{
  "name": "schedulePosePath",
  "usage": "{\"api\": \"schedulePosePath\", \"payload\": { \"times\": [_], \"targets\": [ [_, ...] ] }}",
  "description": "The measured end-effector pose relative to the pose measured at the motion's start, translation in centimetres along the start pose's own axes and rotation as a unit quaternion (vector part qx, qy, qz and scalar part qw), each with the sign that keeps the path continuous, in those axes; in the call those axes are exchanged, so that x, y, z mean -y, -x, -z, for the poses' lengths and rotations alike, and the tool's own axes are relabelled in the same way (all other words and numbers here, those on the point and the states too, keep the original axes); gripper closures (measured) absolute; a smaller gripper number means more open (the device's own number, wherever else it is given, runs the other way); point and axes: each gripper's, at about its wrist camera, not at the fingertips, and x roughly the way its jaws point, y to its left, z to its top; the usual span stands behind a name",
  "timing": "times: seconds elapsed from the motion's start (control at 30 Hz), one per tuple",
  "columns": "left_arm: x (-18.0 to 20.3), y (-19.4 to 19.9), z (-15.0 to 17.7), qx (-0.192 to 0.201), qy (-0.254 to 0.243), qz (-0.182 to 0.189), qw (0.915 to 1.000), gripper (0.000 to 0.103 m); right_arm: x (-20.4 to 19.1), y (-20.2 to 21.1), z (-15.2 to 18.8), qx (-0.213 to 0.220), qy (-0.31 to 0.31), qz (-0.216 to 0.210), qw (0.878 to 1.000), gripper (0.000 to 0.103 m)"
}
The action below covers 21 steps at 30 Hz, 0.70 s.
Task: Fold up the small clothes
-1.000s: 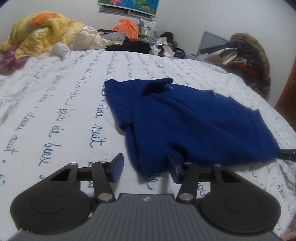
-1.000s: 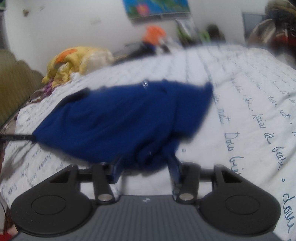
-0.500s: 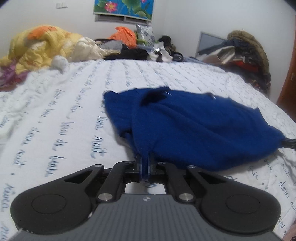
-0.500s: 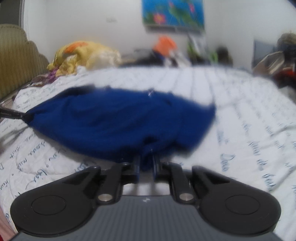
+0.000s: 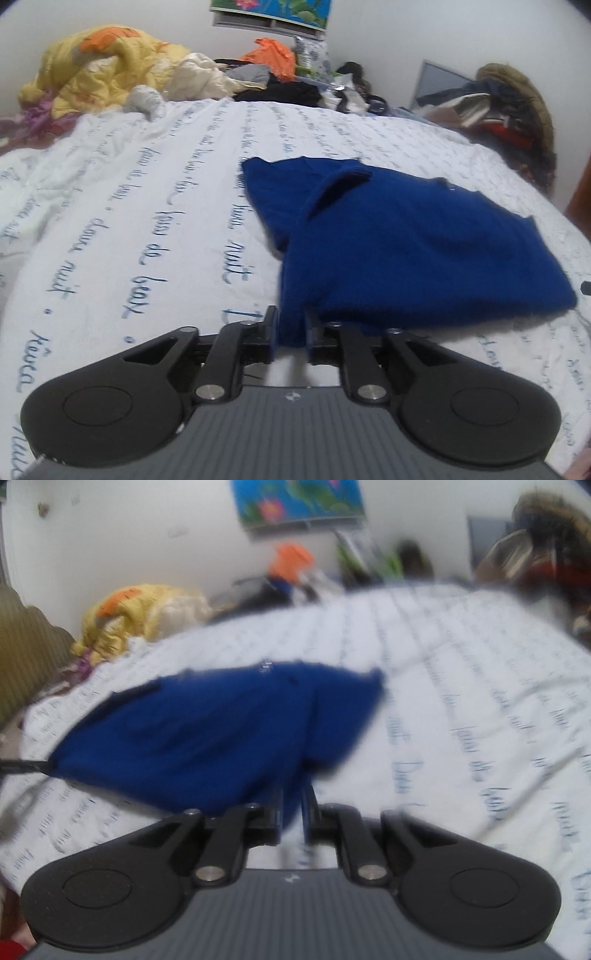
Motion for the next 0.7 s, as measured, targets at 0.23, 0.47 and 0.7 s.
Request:
{"api": "schedulePosePath", "payload": {
  "times": [0.23,0.47,0.7],
  "targets": [
    [-1.3,0.5,-0.2,0.002,0.009,-0.047,0.9988,0.095,-1.2,-1.9,0.7,-0.024,0.035,0.043,0.998,0.093],
    [-0.2,2.1,-0.8,0.026,0.018,0.003,0.9995,0.039,0.9,0.3,0.2,0.006,-0.026,0.018,0.999,0.07],
    [5.5,1.7,-1.9,0.063,-0.045,0.015,0.9969,0.019,-0.9,-1.9,0.0,-0.002,-0.003,0.011,1.0,0.073]
  ]
}}
